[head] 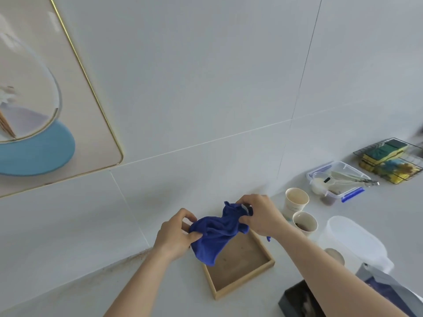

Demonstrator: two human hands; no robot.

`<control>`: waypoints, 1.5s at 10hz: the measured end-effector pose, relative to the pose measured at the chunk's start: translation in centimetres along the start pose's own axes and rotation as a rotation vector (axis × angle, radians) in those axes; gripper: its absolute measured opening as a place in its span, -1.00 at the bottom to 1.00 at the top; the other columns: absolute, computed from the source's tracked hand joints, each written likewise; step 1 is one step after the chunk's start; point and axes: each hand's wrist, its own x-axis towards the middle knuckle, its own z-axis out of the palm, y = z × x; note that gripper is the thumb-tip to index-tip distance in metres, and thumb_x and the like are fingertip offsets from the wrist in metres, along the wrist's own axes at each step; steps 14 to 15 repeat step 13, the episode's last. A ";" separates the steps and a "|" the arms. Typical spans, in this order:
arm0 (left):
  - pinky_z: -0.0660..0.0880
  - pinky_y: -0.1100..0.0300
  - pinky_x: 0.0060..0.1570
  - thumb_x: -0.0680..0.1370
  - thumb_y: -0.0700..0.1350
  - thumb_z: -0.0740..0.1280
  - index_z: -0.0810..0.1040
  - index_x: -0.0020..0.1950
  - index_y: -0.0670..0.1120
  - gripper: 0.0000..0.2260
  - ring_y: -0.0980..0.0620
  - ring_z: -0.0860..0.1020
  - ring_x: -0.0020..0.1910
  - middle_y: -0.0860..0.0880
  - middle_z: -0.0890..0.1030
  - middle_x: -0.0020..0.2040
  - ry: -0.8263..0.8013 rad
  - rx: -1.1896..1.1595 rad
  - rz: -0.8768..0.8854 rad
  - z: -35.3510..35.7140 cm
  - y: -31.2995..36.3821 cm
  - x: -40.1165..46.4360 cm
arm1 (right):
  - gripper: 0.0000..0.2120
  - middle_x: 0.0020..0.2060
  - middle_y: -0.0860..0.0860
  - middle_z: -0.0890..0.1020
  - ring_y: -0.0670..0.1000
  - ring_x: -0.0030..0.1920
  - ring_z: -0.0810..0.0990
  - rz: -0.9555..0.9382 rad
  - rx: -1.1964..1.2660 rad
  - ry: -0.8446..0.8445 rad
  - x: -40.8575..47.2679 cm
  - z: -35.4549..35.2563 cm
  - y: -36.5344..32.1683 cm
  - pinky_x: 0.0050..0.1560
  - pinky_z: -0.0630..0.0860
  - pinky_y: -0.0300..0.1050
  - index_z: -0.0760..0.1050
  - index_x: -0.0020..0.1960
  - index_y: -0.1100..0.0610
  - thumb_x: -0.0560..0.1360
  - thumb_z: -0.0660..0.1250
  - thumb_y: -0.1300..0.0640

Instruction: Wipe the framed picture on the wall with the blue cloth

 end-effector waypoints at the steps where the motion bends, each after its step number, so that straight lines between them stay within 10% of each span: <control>1: 0.68 -0.16 -0.03 0.40 -0.11 0.49 0.49 -0.09 0.15 -0.75 -0.13 0.71 -0.14 0.00 0.72 -0.11 0.000 -0.016 -0.036 3.1 -0.4 1.7 | -0.67 -0.21 -0.13 0.61 0.06 -0.13 0.58 0.051 -0.066 -0.003 0.8 0.8 2.6 -0.15 0.50 -0.05 0.66 0.12 -0.02 0.39 0.46 0.24; 4: 0.58 0.10 -0.12 0.45 -0.30 0.40 0.54 -0.16 0.10 -0.73 0.02 0.66 -0.13 0.11 0.67 -0.12 0.087 0.005 -0.135 9.1 -2.4 5.5 | -0.66 0.07 0.02 0.71 0.19 0.08 0.66 0.164 -0.204 -0.100 3.0 6.1 8.4 -0.08 0.49 -0.05 0.62 0.18 -0.08 0.44 0.44 0.17; 7: 0.57 0.19 0.21 0.51 -0.32 0.41 0.55 0.14 0.13 -0.63 0.10 0.63 0.11 0.11 0.66 0.16 -0.075 0.053 -0.179 14.3 -6.1 7.3 | -0.69 0.20 -0.01 0.66 0.14 0.25 0.58 0.122 -0.190 -0.197 2.6 12.7 13.6 0.14 0.56 0.05 0.57 0.30 -0.02 0.57 0.36 0.13; 8: 0.44 0.24 0.28 0.55 -0.16 0.43 0.40 0.47 0.12 -0.48 0.09 0.52 0.32 0.13 0.50 0.41 -0.226 0.185 -0.137 15.8 -7.2 7.1 | -0.48 0.46 0.04 0.52 0.16 0.58 0.32 0.092 -0.274 -0.369 1.8 14.2 15.1 0.54 0.33 0.05 0.39 0.54 -0.02 0.60 0.37 -0.06; 10: 0.02 0.02 0.63 0.61 0.11 0.31 0.11 0.65 0.13 -0.35 -0.01 0.04 0.68 0.10 0.09 0.70 -0.315 0.578 -0.061 17.1 -8.6 6.4 | -0.16 0.70 0.12 -0.21 0.25 0.64 -0.43 -0.018 -0.610 -0.508 1.6 14.1 15.8 0.64 -0.34 0.38 -0.12 0.69 -0.13 0.57 0.13 -0.45; 15: -0.28 -0.20 0.62 0.55 0.45 0.05 -0.12 0.67 0.21 -0.23 -0.12 -0.29 0.67 0.07 -0.18 0.71 -0.284 0.769 0.012 15.4 -7.8 5.4 | 0.01 0.68 0.07 -0.33 0.22 0.62 -0.48 0.115 -0.472 -0.509 0.6 12.2 14.9 0.61 -0.38 0.42 -0.27 0.65 -0.25 0.39 -0.02 -0.68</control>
